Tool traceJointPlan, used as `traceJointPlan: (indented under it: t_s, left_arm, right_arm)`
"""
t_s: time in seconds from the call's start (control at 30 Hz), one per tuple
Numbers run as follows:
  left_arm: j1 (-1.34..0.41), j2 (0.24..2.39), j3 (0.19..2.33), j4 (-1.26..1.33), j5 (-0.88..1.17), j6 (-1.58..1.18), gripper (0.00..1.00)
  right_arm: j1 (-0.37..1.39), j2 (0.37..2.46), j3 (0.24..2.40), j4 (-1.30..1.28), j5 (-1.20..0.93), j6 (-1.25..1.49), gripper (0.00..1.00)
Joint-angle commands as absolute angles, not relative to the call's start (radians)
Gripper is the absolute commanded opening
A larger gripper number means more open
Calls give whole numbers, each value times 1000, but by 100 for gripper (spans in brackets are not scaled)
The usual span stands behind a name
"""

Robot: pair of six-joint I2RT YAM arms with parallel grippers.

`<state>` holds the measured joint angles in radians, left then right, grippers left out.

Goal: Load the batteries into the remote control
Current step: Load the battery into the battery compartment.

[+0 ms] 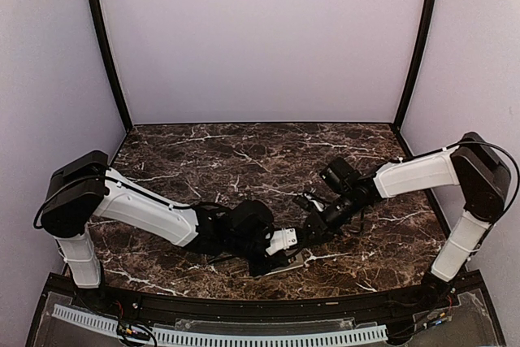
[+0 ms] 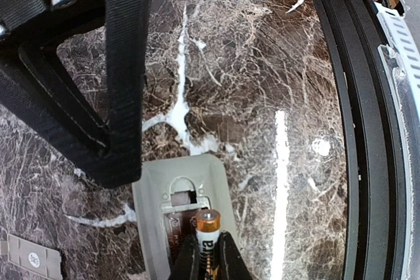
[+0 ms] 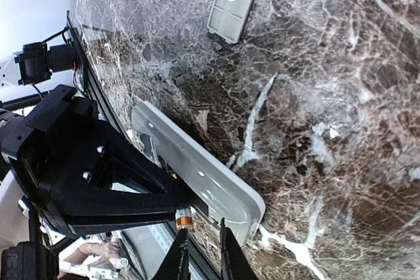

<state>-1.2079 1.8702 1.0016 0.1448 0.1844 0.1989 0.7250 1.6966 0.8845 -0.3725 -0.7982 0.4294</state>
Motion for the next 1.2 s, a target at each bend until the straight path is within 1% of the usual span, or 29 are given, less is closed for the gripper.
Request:
traceJointPlan:
  t_s: [0.0, 0.07, 0.23, 0.37, 0.5, 0.77, 1.07, 1.17]
  left_arm:
    - [-1207, 1917, 990, -50, 195, 125, 0]
    - [-1207, 1919, 996, -63, 185, 110, 0]
    - [-1207, 1924, 1014, -112, 171, 90, 0]
    - [-1207, 1925, 1008, -107, 165, 86, 0]
    - [-1207, 1927, 1009, -107, 158, 83, 0]
    - [-1207, 1934, 1014, -111, 150, 84, 0]
    - [-1207, 1940, 1011, -112, 148, 84, 0]
    - [-1207, 1940, 1012, -111, 148, 87, 0]
  right_arm:
    - [768, 1655, 855, -259, -752, 523, 12]
    - [784, 1656, 845, -244, -748, 541, 9]
    - [818, 1648, 792, -156, -754, 622, 5]
    - [837, 1651, 765, -111, -753, 660, 5]
    - [853, 1654, 766, -115, -749, 659, 7]
    - [861, 1661, 750, -114, -742, 663, 6]
    - [864, 1639, 773, -187, -739, 610, 11]
    - [864, 1641, 774, -178, -748, 614, 8]
